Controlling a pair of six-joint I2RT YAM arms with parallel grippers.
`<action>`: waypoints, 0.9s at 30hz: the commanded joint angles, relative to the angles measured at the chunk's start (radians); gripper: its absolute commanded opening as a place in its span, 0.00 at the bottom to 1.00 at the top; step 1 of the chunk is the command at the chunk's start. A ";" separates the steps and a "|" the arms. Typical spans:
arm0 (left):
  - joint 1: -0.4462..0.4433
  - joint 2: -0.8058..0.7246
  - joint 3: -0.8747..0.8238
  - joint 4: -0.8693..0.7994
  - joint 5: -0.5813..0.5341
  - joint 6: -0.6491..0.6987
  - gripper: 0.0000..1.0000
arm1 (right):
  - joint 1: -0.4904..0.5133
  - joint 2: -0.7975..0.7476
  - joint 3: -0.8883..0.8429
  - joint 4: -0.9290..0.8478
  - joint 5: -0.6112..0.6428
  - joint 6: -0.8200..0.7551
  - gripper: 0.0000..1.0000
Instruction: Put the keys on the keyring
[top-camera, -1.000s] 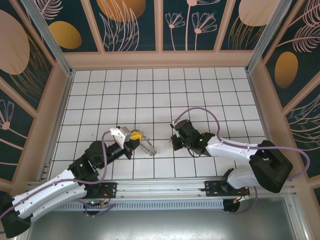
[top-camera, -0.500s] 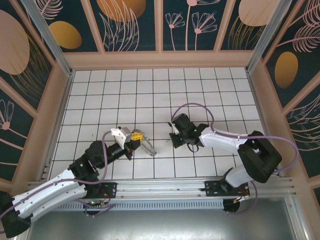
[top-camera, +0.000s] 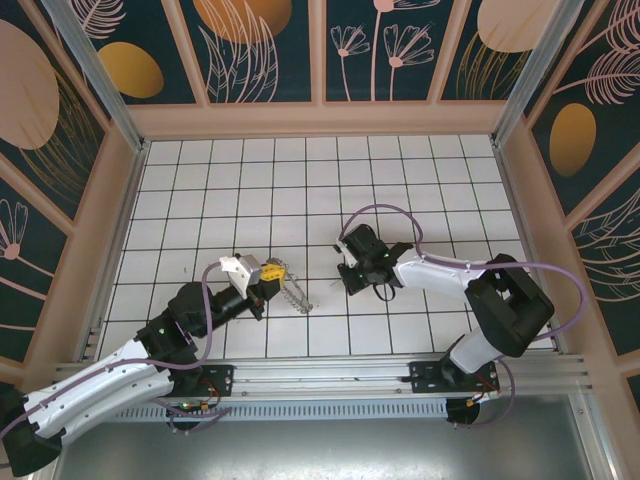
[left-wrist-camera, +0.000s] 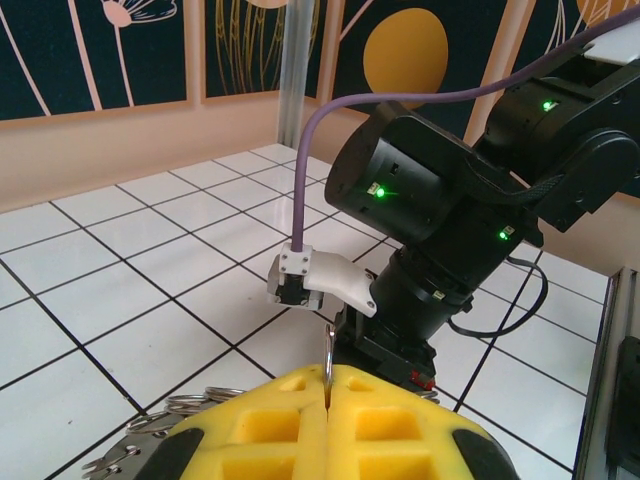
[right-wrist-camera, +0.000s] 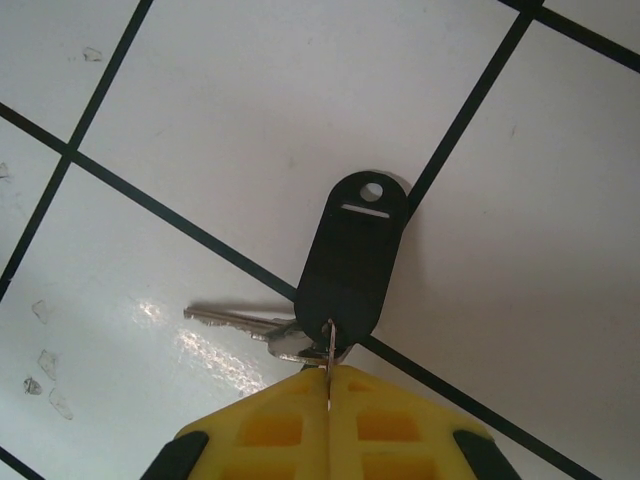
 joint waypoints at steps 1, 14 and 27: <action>-0.004 -0.012 0.014 0.074 0.013 0.014 0.00 | -0.017 0.010 0.012 -0.015 -0.005 -0.010 0.07; -0.004 -0.010 0.021 0.072 0.008 0.016 0.00 | -0.062 -0.164 -0.073 0.062 -0.003 0.048 0.28; -0.004 -0.023 0.022 0.065 0.005 0.009 0.00 | -0.078 -0.116 -0.044 0.045 -0.062 0.043 0.33</action>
